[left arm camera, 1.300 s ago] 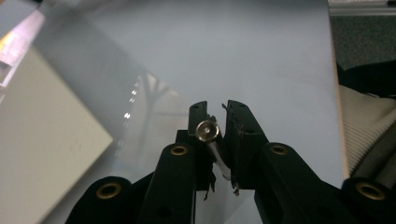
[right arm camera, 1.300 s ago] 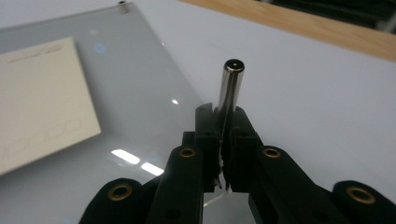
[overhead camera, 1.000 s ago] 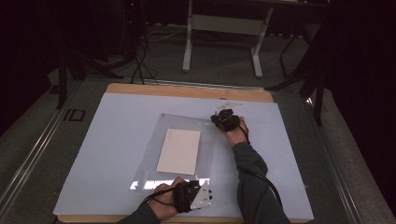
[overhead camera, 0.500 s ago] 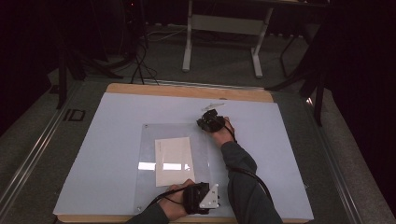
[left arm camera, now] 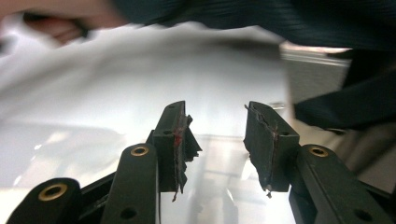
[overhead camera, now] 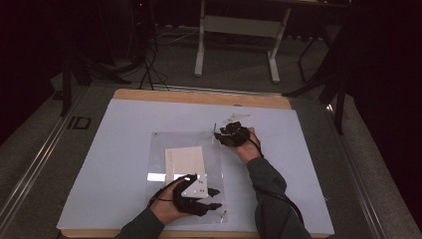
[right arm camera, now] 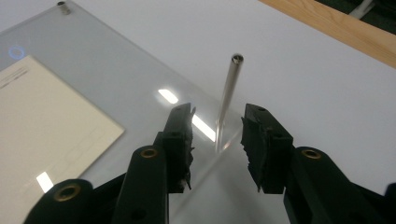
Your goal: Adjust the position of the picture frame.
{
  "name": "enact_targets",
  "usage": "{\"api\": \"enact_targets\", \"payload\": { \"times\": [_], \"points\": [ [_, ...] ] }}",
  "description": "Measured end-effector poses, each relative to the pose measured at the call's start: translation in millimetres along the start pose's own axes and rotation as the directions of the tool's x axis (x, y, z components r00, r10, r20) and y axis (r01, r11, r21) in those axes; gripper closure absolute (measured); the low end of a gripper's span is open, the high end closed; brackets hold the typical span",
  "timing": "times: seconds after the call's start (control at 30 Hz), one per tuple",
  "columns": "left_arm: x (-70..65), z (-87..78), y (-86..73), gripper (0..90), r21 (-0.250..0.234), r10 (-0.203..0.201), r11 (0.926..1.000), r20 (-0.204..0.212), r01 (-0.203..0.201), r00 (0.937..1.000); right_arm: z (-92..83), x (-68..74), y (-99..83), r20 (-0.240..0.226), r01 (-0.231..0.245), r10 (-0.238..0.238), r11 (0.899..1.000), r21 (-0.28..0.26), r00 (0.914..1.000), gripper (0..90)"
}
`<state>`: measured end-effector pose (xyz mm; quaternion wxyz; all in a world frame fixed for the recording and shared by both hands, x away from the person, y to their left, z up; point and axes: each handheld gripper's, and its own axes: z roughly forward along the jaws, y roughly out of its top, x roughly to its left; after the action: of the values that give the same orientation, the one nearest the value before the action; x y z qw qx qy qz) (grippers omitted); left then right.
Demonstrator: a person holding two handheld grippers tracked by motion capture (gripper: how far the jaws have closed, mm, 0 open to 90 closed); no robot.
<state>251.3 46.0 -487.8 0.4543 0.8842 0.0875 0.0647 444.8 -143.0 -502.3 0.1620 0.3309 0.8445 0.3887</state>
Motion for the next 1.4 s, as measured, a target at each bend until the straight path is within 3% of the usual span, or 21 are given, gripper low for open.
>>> {"api": "enact_targets", "payload": {
  "times": [0.1,0.17,0.33,0.37,0.43,0.57,0.7,0.93,1.03,1.23,1.27,1.4],
  "points": [
    [18.1,-2.6,0.0,58.3,-0.009,-0.054,0.9985,-0.044,0.053,0.9976,-15.8,0.6,-8.7,-0.003,-0.003,0.003,1.0,0.0,1.0,62.1],
    [36.1,-2.4,0.0,58.4,-0.006,-0.092,0.9957,-0.085,0.092,0.9921,-25.2,1.7,-13.5,-0.006,0.009,-0.009,1.0,0.0,0.9999,62.1],
    [55.7,-1.0,0.0,58.1,0.0,-0.13,0.9913,-0.123,0.131,0.9838,-43.5,4.8,-24.7,-0.005,0.035,-0.035,0.999,0.016,0.9994,62.1],
    [64.0,-0.3,0.6,57.9,0.004,-0.145,0.9891,-0.143,0.147,0.9791,-51.4,7.0,-29.5,-0.004,0.053,-0.053,0.998,0.021,0.9986,61.5],
    [67.9,0.1,0.9,57.7,0.008,-0.148,0.9885,-0.152,0.151,0.9772,-58.4,9.5,-33.4,-0.012,0.061,-0.061,0.998,0.026,0.9981,61.3],
    [81.6,1.6,2.4,56.7,0.012,-0.172,0.9841,-0.192,0.177,0.9662,-68.2,15.5,-39.0,-0.021,0.068,-0.068,0.997,0.029,0.9975,61.1],
    [93.3,3.0,3.7,56.0,0.017,-0.183,0.9814,-0.213,0.191,0.9597,-80.0,25.1,-48.2,-0.028,0.091,-0.09,0.996,0.025,0.9956,60.8],
    [114.6,4.9,5.4,55.8,0.016,-0.208,0.9755,-0.252,0.219,0.9451,-96.8,39.3,-66.1,-0.044,0.089,-0.088,0.996,0.016,0.9951,59.9],
    [116.5,5.4,5.3,55.9,0.016,-0.207,0.9758,-0.256,0.218,0.9442,-99.2,41.2,-68.4,-0.047,0.088,-0.087,0.996,0.012,0.995,59.8],
    [131.1,10.8,5.2,55.5,0.023,-0.218,0.9718,-0.286,0.235,0.9331,-109.9,51.5,-78.8,-0.068,0.098,-0.098,0.995,-0.002,0.9929,59.4],
    [138.2,13.7,4.5,55.5,0.018,-0.236,0.9676,-0.292,0.252,0.9268,-111.4,53.9,-80.7,-0.071,0.103,-0.102,0.995,-0.002,0.9922,59.2],
    [150.6,20.0,3.3,55.6,0.014,-0.254,0.9623,-0.31,0.272,0.9161,-120.1,66.3,-91.2,-0.089,0.102,-0.104,0.995,-0.02,0.9906,59.1]
  ]
}}
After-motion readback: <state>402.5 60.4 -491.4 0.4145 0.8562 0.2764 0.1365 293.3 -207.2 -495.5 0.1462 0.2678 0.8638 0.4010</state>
